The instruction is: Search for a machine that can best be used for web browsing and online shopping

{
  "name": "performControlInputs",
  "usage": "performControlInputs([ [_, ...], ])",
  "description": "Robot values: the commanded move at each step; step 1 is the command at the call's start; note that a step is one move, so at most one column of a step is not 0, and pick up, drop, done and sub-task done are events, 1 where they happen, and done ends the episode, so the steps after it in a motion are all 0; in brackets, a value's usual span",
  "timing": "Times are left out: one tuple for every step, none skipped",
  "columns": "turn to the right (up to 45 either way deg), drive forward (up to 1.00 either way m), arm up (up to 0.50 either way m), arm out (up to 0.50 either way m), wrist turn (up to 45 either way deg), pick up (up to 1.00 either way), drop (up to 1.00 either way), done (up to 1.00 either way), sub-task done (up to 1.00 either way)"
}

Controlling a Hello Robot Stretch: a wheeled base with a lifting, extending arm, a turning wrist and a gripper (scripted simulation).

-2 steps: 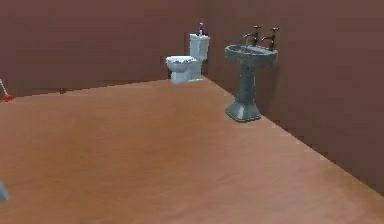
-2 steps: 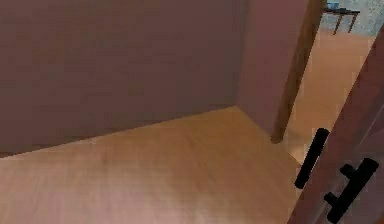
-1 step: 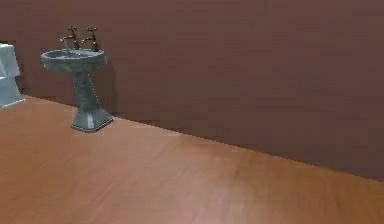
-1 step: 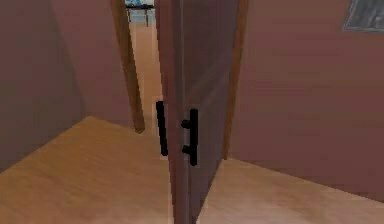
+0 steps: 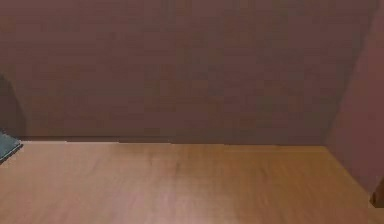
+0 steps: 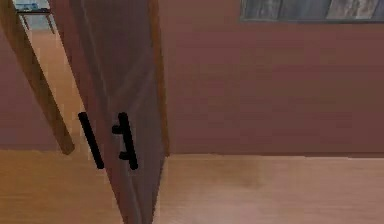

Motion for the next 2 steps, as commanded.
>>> performControlInputs([
  [0.0,0.45,0.0,0.0,0.0,0.0,0.0,0.0,0.0],
  [6.0,0.0,0.0,0.0,0.0,0.0,0.0,0.0,0.0],
])
